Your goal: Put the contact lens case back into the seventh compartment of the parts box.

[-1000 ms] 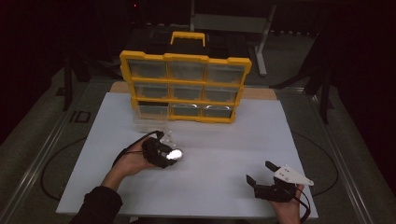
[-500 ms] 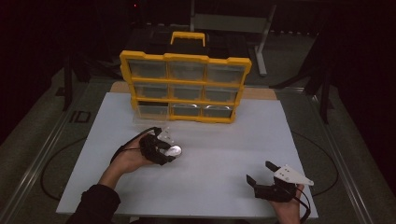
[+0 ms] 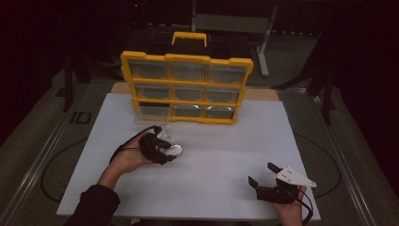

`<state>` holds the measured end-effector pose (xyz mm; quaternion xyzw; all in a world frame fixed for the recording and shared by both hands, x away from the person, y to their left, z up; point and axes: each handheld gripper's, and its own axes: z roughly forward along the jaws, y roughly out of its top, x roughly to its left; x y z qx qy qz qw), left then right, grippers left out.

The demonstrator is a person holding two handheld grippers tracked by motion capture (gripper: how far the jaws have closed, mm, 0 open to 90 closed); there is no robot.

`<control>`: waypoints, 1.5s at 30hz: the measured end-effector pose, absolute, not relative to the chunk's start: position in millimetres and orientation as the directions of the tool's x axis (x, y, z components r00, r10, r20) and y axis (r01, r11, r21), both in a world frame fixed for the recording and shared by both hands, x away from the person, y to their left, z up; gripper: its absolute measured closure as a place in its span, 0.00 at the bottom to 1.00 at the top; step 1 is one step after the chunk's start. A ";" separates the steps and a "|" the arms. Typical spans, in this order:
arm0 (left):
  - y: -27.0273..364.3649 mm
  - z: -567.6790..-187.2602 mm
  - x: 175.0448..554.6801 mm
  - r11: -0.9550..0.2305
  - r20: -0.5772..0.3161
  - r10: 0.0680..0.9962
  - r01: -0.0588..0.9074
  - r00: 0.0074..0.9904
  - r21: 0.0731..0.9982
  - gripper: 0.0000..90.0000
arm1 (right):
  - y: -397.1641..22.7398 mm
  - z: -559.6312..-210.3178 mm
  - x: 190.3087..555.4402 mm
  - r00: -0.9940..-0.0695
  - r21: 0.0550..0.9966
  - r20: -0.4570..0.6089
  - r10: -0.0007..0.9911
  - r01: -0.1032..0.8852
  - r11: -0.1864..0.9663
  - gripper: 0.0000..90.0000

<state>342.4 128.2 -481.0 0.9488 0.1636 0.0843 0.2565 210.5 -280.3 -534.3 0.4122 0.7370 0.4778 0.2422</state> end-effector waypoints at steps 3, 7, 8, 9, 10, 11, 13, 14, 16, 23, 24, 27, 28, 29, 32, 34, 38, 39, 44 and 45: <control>128.8 -478.8 343.2 -0.815 0.078 0.354 0.266 0.932 0.515 0.55 | -280.2 -534.2 210.5 -0.544 0.904 0.037 0.838 0.376 0.203 0.09; 129.1 -476.1 344.2 -0.815 0.083 0.355 0.264 0.931 0.515 0.55 | -280.7 -534.3 210.7 -0.545 0.904 0.037 0.838 0.375 0.204 0.09; 129.2 -475.3 344.6 -0.816 0.084 0.355 0.264 0.931 0.514 0.55 | -280.7 -534.3 210.7 -0.545 0.904 0.036 0.838 0.375 0.205 0.09; 129.2 -474.5 344.8 -0.815 0.085 0.355 0.264 0.931 0.516 0.55 | -280.7 -534.3 210.7 -0.545 0.904 0.037 0.838 0.375 0.204 0.09; 129.1 -473.6 345.1 -0.814 0.085 0.354 0.262 0.932 0.518 0.55 | -280.6 -534.3 210.7 -0.545 0.904 0.037 0.838 0.375 0.204 0.09; 129.0 -472.8 345.4 -0.815 0.086 0.353 0.261 0.932 0.518 0.55 | -280.5 -534.3 210.8 -0.545 0.904 0.036 0.838 0.375 0.205 0.09; 128.9 -471.2 345.9 -0.814 0.089 0.354 0.260 0.931 0.520 0.55 | -280.4 -534.2 210.9 -0.544 0.904 0.036 0.838 0.376 0.205 0.09; 128.9 -470.6 346.2 -0.812 0.088 0.355 0.260 0.931 0.522 0.55 | -280.4 -534.2 210.9 -0.544 0.904 0.036 0.838 0.375 0.205 0.09; 128.9 -469.6 346.6 -0.813 0.091 0.355 0.259 0.930 0.521 0.55 | -280.2 -534.2 210.9 -0.545 0.904 0.036 0.838 0.376 0.205 0.09; 130.6 -467.1 348.2 -0.811 0.093 0.360 0.262 0.928 0.523 0.55 | -281.1 -534.2 210.6 -0.543 0.904 0.035 0.839 0.375 0.204 0.09; 130.7 -466.8 348.4 -0.811 0.093 0.360 0.262 0.928 0.523 0.55 | -281.2 -534.2 210.5 -0.542 0.904 0.036 0.840 0.376 0.204 0.09; 130.8 -466.0 348.7 -0.812 0.094 0.358 0.261 0.929 0.522 0.55 | -281.3 -534.2 210.4 -0.542 0.904 0.036 0.840 0.376 0.204 0.09; 130.8 -465.6 348.9 -0.812 0.093 0.358 0.261 0.929 0.522 0.55 | -281.3 -534.1 210.3 -0.542 0.904 0.036 0.840 0.376 0.204 0.09; 130.8 -465.3 349.0 -0.812 0.093 0.359 0.261 0.929 0.522 0.55 | -281.2 -534.1 210.2 -0.542 0.904 0.036 0.840 0.376 0.203 0.09; 131.0 -463.9 349.5 -0.814 0.097 0.360 0.261 0.928 0.519 0.55 | -281.1 -534.1 210.1 -0.542 0.904 0.037 0.839 0.376 0.203 0.09; 131.6 -462.8 350.0 -0.812 0.098 0.362 0.263 0.927 0.521 0.55 | -281.1 -534.1 210.2 -0.542 0.904 0.036 0.839 0.376 0.203 0.09; 133.5 -460.4 351.3 -0.808 0.100 0.371 0.267 0.923 0.526 0.55 | -281.2 -534.2 210.3 -0.543 0.904 0.037 0.839 0.376 0.204 0.09; 133.8 -460.0 351.6 -0.807 0.099 0.373 0.270 0.923 0.526 0.55 | -281.1 -534.1 210.2 -0.543 0.904 0.037 0.839 0.376 0.204 0.09; 135.7 -457.4 353.2 -0.804 0.105 0.379 0.271 0.919 0.529 0.55 | -281.1 -534.2 210.4 -0.543 0.904 0.037 0.839 0.376 0.204 0.09; 136.0 -456.9 353.4 -0.803 0.106 0.381 0.272 0.919 0.530 0.55 | -281.1 -534.2 210.4 -0.543 0.904 0.036 0.839 0.376 0.204 0.09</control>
